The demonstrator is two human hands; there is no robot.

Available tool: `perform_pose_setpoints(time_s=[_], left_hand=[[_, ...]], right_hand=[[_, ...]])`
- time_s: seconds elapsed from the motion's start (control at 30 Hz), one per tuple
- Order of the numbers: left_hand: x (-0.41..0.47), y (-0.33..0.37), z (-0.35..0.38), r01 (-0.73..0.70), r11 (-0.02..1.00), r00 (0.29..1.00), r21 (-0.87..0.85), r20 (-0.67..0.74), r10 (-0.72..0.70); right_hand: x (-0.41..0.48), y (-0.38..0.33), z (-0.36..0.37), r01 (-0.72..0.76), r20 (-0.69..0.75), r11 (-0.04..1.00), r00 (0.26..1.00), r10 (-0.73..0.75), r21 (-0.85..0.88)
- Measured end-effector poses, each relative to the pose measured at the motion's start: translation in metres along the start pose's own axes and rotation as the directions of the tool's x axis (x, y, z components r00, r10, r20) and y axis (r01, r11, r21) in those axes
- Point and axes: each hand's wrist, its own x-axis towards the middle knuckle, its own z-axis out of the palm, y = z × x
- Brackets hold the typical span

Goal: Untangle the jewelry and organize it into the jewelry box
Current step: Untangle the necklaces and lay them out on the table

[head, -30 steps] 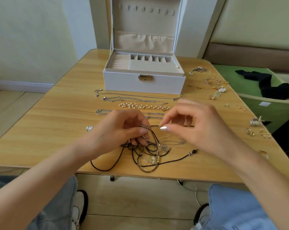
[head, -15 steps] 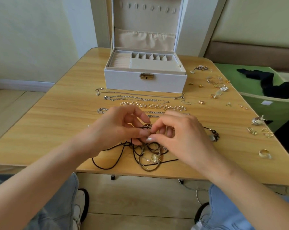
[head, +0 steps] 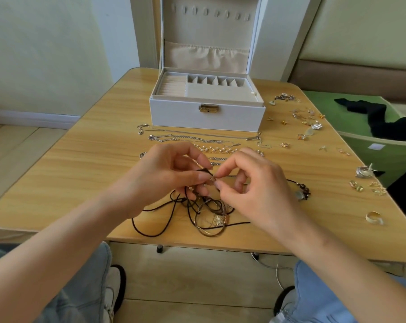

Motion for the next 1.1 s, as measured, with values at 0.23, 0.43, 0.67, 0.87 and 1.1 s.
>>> perform_pose_setpoints(time_s=[0.23,0.43,0.67,0.87,1.1], left_hand=[[0.0,0.003,-0.001,0.011,0.999,1.0,-0.042,0.013,-0.011],[0.0,0.003,0.002,0.019,0.996,0.999,-0.083,-0.042,-0.023],[0.0,0.002,0.009,0.054,0.988,0.994,-0.143,-0.089,-0.067],[0.001,0.0,0.007,0.147,0.973,0.982,-0.179,-0.09,-0.165],[0.003,0.001,0.006,0.173,0.976,0.981,-0.134,-0.068,-0.183]], right_hand=[[0.0,0.003,-0.001,0.12,-0.053,0.989,0.991,-0.125,-0.09],[-0.001,0.0,-0.001,0.127,-0.071,0.985,0.988,-0.136,-0.112],[-0.002,-0.003,0.005,0.199,-0.157,0.938,0.955,-0.251,-0.285],[0.003,0.002,-0.004,0.279,-0.019,0.935,0.957,-0.289,-0.217],[0.0,0.002,0.0,0.325,-0.063,0.872,0.926,-0.372,-0.367]])
